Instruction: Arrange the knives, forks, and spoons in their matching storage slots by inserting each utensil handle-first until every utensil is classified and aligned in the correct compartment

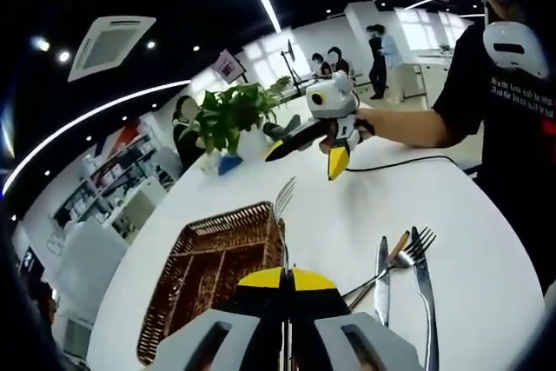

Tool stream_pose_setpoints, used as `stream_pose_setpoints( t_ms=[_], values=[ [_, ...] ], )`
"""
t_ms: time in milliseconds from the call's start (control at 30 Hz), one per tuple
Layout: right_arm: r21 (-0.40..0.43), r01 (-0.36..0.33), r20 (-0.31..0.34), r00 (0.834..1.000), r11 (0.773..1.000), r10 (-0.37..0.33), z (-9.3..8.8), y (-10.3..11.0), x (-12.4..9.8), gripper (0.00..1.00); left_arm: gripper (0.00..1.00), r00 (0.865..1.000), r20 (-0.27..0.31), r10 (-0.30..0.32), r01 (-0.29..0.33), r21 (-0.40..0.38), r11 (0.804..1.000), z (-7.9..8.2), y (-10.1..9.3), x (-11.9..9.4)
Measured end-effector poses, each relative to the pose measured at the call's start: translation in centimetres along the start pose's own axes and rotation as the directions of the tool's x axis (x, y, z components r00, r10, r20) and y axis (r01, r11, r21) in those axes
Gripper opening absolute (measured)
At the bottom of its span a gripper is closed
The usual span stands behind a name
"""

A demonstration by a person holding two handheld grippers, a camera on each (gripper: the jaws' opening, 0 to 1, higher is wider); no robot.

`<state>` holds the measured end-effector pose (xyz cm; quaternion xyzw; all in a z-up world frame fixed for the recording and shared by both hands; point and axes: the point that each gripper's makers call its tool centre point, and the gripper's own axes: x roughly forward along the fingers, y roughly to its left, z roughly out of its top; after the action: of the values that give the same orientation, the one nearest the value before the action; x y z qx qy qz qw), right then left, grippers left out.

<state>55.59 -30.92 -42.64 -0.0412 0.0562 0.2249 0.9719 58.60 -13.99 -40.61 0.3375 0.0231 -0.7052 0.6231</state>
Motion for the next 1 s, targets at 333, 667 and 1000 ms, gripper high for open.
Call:
stream_pose_setpoints(
  t_ms=[333, 667, 1000],
  values=[
    [-0.004, 0.0, 0.003, 1.0, 1.0, 0.0, -0.1, 0.2, 0.3, 1.0, 0.0, 1.0, -0.024, -0.004, 0.005, 0.024, 1.0, -0.7, 2.8, 0.7],
    [0.017, 0.009, 0.0, 1.0, 1.0, -0.009, -0.6, -0.4, 0.4, 1.0, 0.0, 0.999, -0.047, 0.012, -0.01, 0.033, 0.999, -2.0, 5.9, 1.0],
    [0.016, -0.001, -0.008, 1.0, 1.0, 0.001, -0.9, -0.1, 0.6, 1.0, 0.0, 0.997, -0.077, 0.02, -0.014, 0.074, 0.997, -2.4, 9.5, 1.5]
  ],
)
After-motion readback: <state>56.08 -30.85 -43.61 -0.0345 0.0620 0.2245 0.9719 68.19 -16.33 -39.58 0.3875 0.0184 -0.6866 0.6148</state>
